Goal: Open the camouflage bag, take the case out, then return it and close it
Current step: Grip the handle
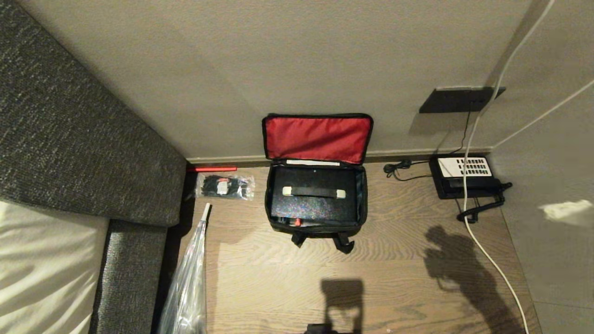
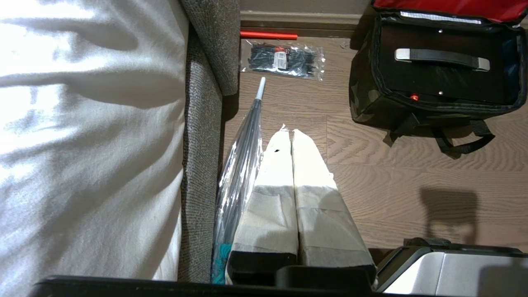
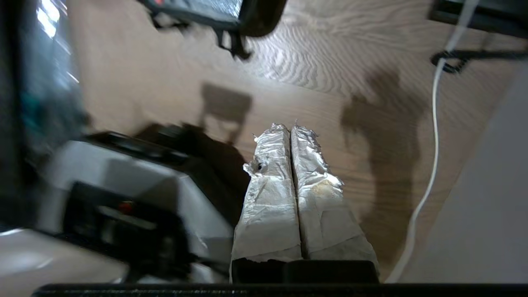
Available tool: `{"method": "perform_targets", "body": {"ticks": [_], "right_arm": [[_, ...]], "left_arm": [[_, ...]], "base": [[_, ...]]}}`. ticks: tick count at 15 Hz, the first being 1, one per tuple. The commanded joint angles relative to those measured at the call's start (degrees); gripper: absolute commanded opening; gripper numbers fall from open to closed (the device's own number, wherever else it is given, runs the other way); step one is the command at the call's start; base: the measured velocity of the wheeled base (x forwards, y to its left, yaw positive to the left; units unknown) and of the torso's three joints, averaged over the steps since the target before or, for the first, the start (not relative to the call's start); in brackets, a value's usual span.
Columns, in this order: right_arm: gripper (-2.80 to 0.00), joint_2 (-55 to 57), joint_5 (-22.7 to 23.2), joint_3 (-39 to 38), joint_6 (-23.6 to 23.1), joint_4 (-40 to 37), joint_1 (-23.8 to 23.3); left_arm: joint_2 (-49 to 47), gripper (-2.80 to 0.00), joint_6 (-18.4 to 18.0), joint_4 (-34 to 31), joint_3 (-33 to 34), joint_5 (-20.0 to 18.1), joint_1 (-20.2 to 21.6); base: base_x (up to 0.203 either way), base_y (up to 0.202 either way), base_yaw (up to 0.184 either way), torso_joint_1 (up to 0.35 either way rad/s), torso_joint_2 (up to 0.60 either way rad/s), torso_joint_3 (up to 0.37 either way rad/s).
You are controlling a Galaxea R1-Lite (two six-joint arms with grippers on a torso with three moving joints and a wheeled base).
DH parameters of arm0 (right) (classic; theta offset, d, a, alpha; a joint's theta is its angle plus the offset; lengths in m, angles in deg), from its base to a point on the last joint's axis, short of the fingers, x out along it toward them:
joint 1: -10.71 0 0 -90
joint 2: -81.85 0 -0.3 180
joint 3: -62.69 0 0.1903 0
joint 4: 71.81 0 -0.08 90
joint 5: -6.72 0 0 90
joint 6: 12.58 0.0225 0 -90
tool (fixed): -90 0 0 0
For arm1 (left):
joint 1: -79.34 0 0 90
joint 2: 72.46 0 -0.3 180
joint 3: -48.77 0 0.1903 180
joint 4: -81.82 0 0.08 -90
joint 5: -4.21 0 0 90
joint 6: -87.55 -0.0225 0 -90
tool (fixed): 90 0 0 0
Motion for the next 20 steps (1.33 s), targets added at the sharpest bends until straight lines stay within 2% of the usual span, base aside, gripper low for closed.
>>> {"method": "perform_targets", "body": {"ticks": [1, 3, 5, 7, 8, 10, 11, 13, 15, 17, 18, 20], "right_arm": [[-2.8, 26.3, -6.6, 8.8, -0.9, 5.3, 6.6], [-2.8, 38.7, -17.1, 16.5, -0.8, 15.5, 14.5], [-2.8, 47.6, -25.2, 20.3, -0.6, 31.8, 23.1], [-2.8, 52.3, -29.2, 19.2, -2.1, 43.2, 29.6], [-2.8, 53.0, -29.7, 16.7, -3.8, 46.8, 30.8], [-2.8, 53.8, -29.8, 12.6, -10.5, 52.3, 31.5], [0.0, 55.1, -30.4, 12.2, -12.3, 53.3, 31.7], [0.0, 55.7, -31.2, 11.8, -13.6, 53.6, 32.0], [0.0, 58.5, -32.9, 9.9, -17.4, 55.0, 32.1], [0.0, 61.6, -34.2, 9.1, -19.8, 59.6, 32.6], [0.0, 63.3, -35.4, 8.4, -24.0, 62.9, 32.7], [0.0, 66.0, -36.4, 7.0, -28.8, 70.4, 32.7]], "left_arm": [[0.1, -2.8, 0.0, 0.0, 0.2, 0.1, 0.0], [0.1, -2.8, 0.0, 0.0, 0.2, 0.0, 0.0], [0.1, -2.8, 0.0, 0.0, 0.2, 0.0, 0.0], [0.1, -2.8, 0.0, 0.0, 0.2, 0.0, 0.0], [0.1, -2.8, 0.0, 0.0, 0.2, 0.0, 0.0], [0.1, -2.8, 0.0, 0.0, 0.2, 0.0, 0.0], [0.1, -2.8, 0.0, 0.0, 0.2, 0.0, 0.0], [0.1, -2.8, 0.0, 0.0, 0.2, 0.0, 0.0], [0.1, -2.8, 0.0, 0.0, 0.2, 0.0, 0.0], [0.1, -2.8, 0.0, 0.0, 0.2, 0.0, 0.0], [0.0, -2.8, 0.0, 0.0, 0.2, 0.0, 0.0], [0.1, -2.8, 0.0, 0.0, 0.2, 0.0, 0.0]], "base": [[0.0, 0.0, 0.0, 0.0, 0.0, 0.0], [0.0, 0.0, 0.0, 0.0, 0.0, 0.0], [0.0, 0.0, 0.0, 0.0, 0.0, 0.0], [0.0, 0.0, 0.0, 0.0, 0.0, 0.0], [0.0, 0.0, 0.0, 0.0, 0.0, 0.0], [0.0, 0.0, 0.0, 0.0, 0.0, 0.0], [0.0, 0.0, 0.0, 0.0, 0.0, 0.0], [0.0, 0.0, 0.0, 0.0, 0.0, 0.0], [0.0, 0.0, 0.0, 0.0, 0.0, 0.0], [0.0, 0.0, 0.0, 0.0, 0.0, 0.0], [0.0, 0.0, 0.0, 0.0, 0.0, 0.0], [0.0, 0.0, 0.0, 0.0, 0.0, 0.0]]}}
